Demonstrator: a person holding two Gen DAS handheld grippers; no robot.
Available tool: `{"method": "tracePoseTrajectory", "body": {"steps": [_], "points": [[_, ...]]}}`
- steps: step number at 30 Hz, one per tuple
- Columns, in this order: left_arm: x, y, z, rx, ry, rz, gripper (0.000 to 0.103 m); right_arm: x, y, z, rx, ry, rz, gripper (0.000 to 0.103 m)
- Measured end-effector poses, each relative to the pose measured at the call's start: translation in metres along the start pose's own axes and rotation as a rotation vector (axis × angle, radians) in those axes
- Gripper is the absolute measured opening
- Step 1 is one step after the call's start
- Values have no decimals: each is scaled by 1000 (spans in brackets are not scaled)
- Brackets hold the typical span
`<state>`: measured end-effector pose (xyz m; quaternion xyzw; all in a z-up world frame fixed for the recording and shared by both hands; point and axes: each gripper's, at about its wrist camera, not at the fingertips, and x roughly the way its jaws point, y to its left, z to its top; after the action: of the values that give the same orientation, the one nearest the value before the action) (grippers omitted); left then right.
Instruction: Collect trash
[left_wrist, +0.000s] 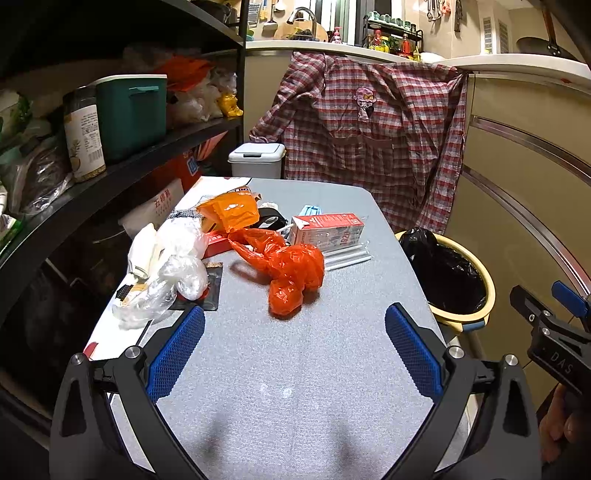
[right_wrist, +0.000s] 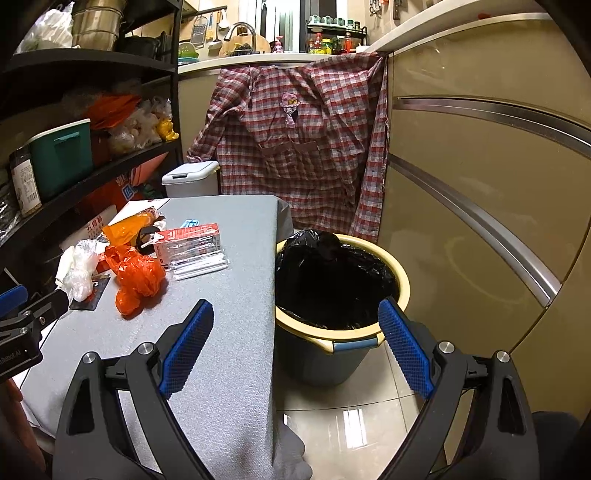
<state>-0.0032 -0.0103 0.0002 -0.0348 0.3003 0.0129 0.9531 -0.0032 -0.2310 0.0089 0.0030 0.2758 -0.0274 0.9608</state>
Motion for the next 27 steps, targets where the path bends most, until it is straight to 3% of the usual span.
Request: {"method": "tracePoseTrajectory", "body": {"steps": [27], "points": [[-1,-3,1,1,2,3,95,1,-1,1,-4,-1,-7,89]]}}
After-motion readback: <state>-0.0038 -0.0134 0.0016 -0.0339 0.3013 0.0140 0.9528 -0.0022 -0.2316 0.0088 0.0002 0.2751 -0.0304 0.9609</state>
